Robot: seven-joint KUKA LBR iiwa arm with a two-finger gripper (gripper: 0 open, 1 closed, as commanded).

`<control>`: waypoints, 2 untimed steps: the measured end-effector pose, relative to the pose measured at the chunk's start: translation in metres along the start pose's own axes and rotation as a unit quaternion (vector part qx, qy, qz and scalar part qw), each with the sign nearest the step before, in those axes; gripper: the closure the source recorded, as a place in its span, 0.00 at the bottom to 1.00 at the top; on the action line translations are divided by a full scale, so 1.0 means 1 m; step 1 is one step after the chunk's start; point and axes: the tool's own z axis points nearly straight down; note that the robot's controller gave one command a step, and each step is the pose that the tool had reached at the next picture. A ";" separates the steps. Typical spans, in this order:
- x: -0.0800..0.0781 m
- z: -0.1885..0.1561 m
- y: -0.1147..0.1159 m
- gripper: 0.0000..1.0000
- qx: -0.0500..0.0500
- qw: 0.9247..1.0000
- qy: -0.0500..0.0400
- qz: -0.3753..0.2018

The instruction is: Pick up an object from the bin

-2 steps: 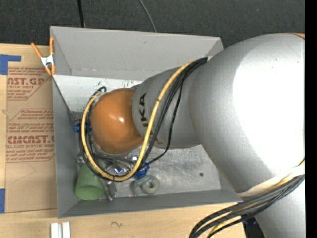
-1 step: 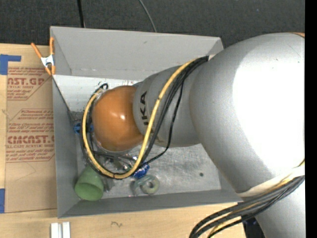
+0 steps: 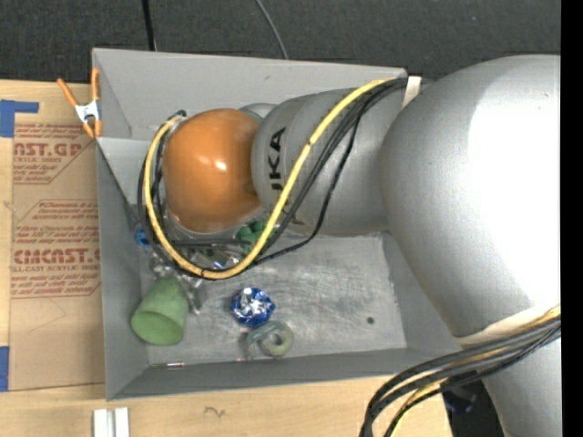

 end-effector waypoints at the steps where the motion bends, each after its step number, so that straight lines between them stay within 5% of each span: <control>1: 0.005 -0.054 -0.004 1.00 0.000 1.000 -0.001 -0.009; 2: 0.010 -0.126 0.011 1.00 0.000 0.986 -0.001 -0.168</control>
Offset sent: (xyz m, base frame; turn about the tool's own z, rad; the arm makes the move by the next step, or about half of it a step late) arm -0.0017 -0.0078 0.0511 -0.0188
